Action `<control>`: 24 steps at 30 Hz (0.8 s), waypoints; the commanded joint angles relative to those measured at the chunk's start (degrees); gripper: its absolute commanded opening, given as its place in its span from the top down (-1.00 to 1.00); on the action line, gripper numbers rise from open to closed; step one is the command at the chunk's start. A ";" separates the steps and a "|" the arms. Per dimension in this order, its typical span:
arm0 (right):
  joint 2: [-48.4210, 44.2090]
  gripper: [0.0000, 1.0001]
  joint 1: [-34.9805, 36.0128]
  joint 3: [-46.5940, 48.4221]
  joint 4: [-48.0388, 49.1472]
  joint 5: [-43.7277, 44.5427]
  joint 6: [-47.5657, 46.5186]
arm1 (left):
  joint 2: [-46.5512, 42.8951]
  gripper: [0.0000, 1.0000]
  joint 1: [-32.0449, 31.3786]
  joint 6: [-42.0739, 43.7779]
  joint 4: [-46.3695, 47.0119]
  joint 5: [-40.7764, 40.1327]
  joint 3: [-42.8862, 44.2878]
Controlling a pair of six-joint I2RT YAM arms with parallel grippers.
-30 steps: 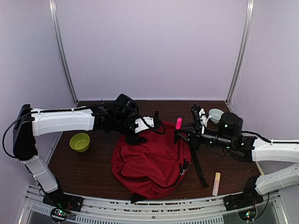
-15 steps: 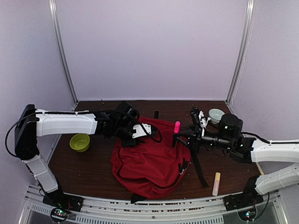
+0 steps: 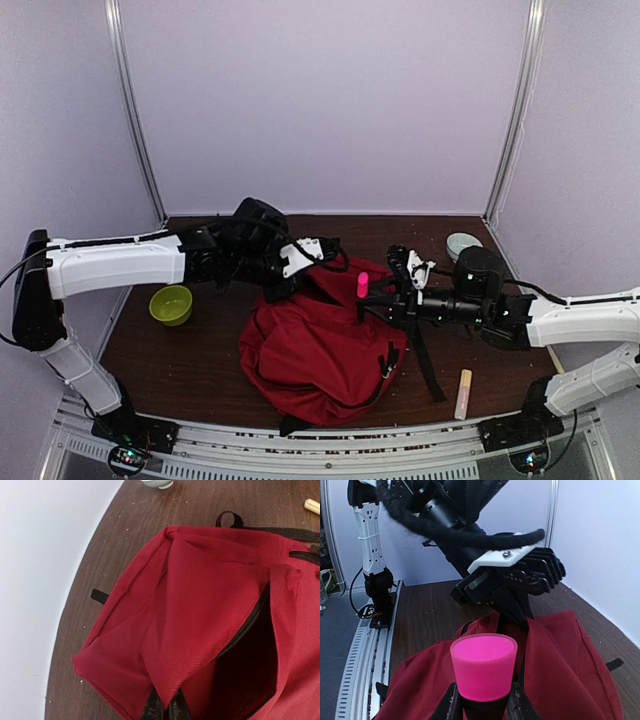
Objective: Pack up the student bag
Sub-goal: Grab the student bag from the lower front pocket.
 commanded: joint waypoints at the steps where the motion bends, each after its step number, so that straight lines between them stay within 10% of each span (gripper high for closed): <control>1: 2.08 1.00 0.70 3.17 6.34 0.20 -8.68 | -2.07 1.00 -2.20 -7.55 6.82 2.89 3.22; 12: 6.67 1.00 4.40 0.67 8.55 -3.02 -23.00 | -4.11 1.00 -5.89 -16.13 15.91 -7.70 -0.33; 24: 13.27 1.00 4.62 4.94 -2.32 21.03 -30.60 | -6.21 1.00 -4.75 -19.87 19.93 -2.12 -4.45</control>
